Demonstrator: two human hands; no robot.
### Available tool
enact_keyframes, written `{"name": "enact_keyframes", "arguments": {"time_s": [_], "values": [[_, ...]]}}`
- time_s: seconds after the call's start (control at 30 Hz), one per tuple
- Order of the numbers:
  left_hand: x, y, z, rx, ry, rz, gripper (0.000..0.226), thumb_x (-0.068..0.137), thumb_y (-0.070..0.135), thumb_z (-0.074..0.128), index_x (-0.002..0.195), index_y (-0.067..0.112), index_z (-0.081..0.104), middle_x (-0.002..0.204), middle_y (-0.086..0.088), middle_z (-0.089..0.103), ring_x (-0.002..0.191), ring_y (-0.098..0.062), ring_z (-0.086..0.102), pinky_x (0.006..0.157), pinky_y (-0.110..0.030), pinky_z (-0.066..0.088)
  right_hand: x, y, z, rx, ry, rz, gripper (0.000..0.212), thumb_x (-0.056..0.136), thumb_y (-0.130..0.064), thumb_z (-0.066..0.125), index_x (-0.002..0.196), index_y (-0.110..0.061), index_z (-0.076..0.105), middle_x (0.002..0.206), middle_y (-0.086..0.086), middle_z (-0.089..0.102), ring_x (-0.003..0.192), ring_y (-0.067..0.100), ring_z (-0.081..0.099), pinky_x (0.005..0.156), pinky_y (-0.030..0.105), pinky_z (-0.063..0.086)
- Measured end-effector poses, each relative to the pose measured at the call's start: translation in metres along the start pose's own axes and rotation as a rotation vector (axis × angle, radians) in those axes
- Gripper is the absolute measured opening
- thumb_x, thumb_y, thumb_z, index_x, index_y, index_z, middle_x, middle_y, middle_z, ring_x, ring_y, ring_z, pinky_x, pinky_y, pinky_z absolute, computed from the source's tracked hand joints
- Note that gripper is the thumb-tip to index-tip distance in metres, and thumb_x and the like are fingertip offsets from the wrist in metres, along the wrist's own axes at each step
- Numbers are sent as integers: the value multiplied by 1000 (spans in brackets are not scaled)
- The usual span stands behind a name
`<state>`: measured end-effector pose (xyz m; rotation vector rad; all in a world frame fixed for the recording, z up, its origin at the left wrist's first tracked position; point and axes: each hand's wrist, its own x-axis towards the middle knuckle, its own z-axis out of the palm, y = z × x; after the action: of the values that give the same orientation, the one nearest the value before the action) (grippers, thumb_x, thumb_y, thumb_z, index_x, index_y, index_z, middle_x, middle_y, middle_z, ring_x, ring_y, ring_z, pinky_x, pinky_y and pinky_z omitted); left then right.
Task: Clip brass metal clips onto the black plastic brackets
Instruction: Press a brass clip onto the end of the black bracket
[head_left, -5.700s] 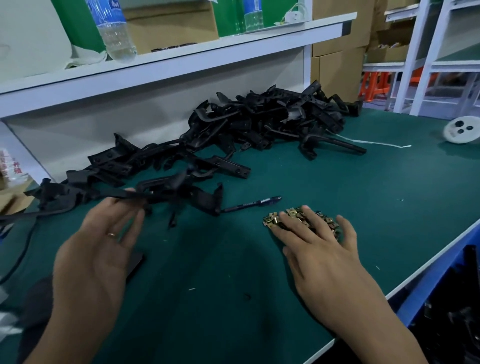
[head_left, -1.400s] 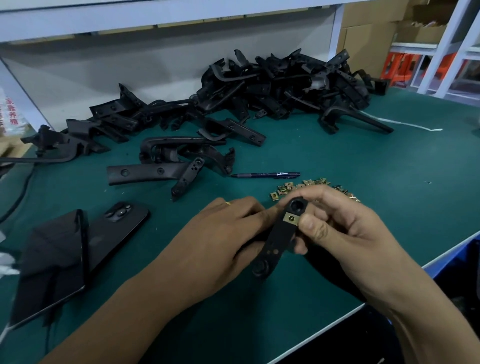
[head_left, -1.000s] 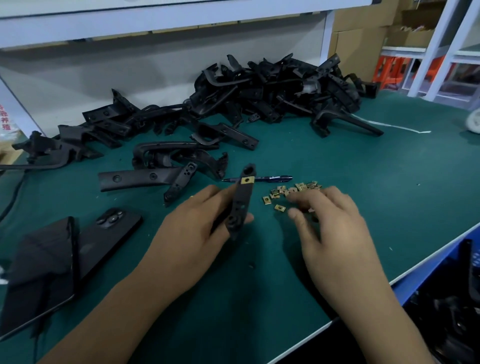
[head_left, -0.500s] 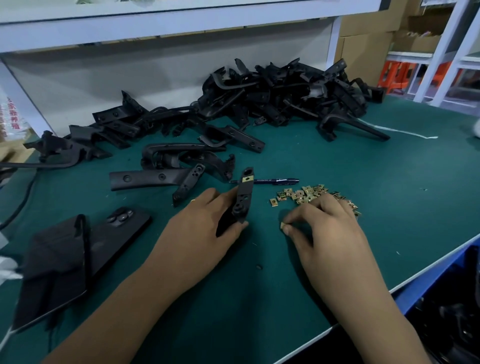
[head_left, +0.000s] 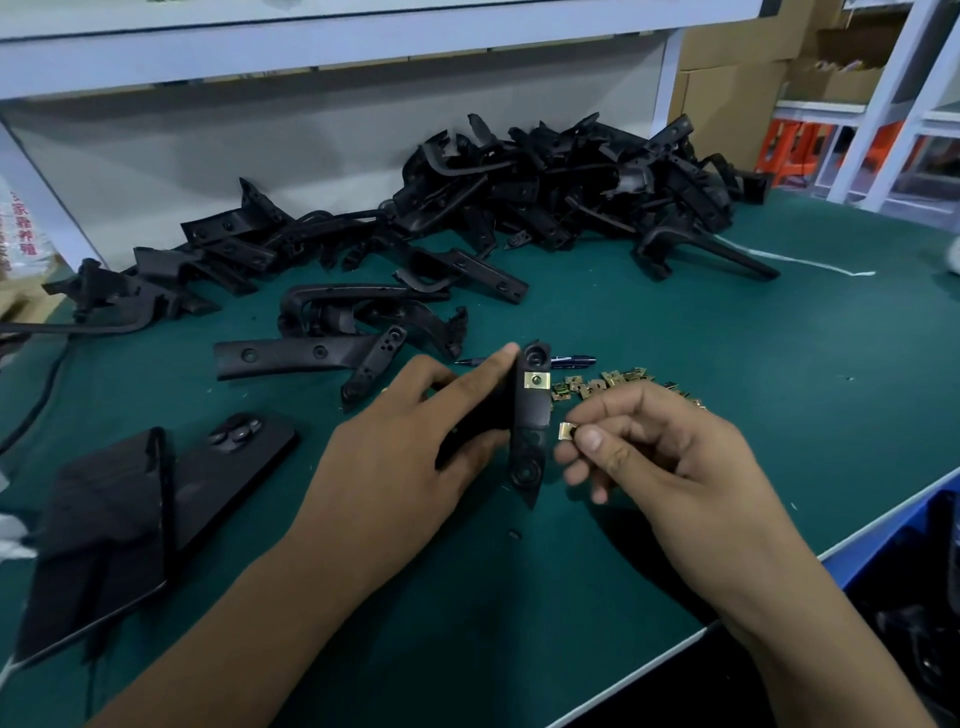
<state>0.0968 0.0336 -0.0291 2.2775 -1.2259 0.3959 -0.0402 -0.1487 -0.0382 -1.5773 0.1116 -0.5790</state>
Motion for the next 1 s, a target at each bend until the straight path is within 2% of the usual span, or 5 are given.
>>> {"name": "enact_keyframes", "arguments": {"time_s": [0.33, 0.67, 0.77, 0.9, 1.0], "values": [[1, 3, 1, 26, 25, 19, 63, 93, 62, 41, 155, 54, 33, 109, 18, 45, 82, -7, 49, 63, -34, 55, -2, -3, 1, 15, -53, -3, 7, 95, -4, 67, 94, -6, 73, 79, 15, 74, 73, 21, 70, 72, 25, 57], [2, 0, 4, 19, 46, 50, 62, 94, 59, 45, 155, 55, 32, 107, 18, 43, 80, -9, 50, 61, -39, 56, -4, -7, 0, 62, -74, 27, 10, 89, -11, 71, 94, -4, 75, 78, 17, 75, 71, 22, 71, 70, 24, 57], [2, -1, 4, -39, 32, 89, 59, 99, 59, 49, 156, 53, 32, 107, 18, 43, 80, -12, 52, 65, -37, 54, -5, -10, -3, 125, -105, 37, 12, 87, -10, 70, 94, -1, 74, 79, 19, 75, 71, 21, 73, 70, 23, 57], [2, -2, 4, -166, -23, 138, 59, 97, 54, 50, 154, 55, 35, 108, 18, 45, 88, -15, 57, 72, -33, 52, -8, -14, -7, 219, -208, 84, 11, 87, -5, 67, 94, 0, 73, 83, 22, 76, 77, 23, 75, 72, 26, 59], [1, -2, 4, -193, -35, 158, 57, 98, 52, 53, 154, 53, 38, 108, 15, 46, 89, -17, 57, 73, -35, 52, -8, -13, -5, 214, -204, 87, 10, 83, -4, 70, 91, 1, 70, 78, 24, 74, 72, 24, 74, 67, 26, 59]]}}
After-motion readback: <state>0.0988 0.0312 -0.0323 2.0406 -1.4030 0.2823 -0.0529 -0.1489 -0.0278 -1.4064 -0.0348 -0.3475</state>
